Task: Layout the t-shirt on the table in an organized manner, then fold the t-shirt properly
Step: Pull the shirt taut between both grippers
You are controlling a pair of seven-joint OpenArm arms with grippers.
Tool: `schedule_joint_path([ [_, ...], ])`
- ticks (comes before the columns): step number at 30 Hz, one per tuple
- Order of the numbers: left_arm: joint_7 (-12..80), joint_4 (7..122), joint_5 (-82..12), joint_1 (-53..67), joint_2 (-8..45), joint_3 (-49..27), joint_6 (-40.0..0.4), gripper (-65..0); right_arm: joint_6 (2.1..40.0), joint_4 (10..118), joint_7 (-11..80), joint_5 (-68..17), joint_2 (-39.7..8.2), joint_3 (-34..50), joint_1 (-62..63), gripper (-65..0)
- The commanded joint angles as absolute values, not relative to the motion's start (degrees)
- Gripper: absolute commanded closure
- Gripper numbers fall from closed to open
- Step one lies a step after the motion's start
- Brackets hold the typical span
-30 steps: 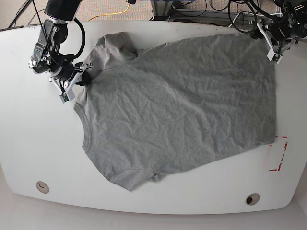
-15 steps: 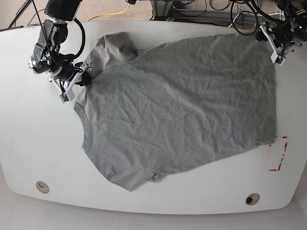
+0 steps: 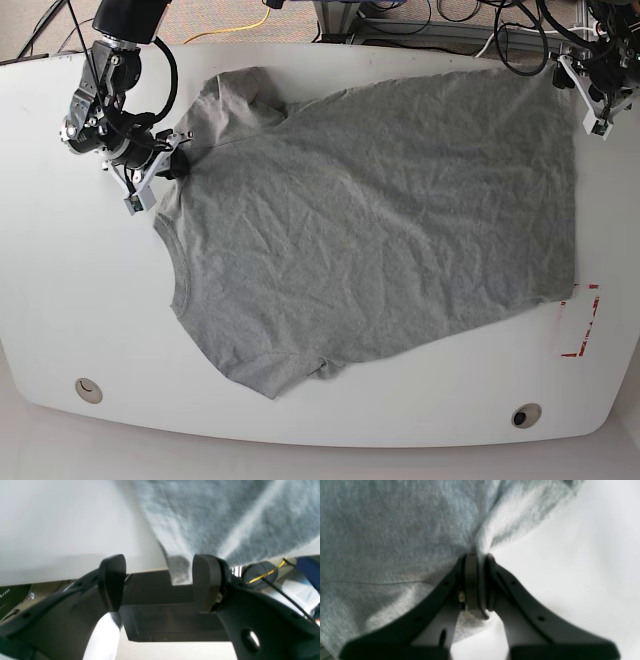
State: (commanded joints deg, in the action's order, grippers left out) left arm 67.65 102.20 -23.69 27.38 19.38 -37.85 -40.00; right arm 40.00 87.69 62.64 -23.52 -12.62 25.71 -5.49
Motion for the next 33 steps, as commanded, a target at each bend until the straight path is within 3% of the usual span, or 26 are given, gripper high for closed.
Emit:
schedule_joint_path([
  [24,67.47,96.57,-22.55,25.36,19.12,-34.51,-40.0,-37.8,40.0,87.69,62.64,-23.52,-12.62,25.71,-5.58,-5.9],
  [33,67.47,96.57,-22.46,25.45,16.4,-33.27,-40.0,-37.2,40.0,87.69,62.64,-23.52,-12.62,25.71,-5.49,-5.5],
])
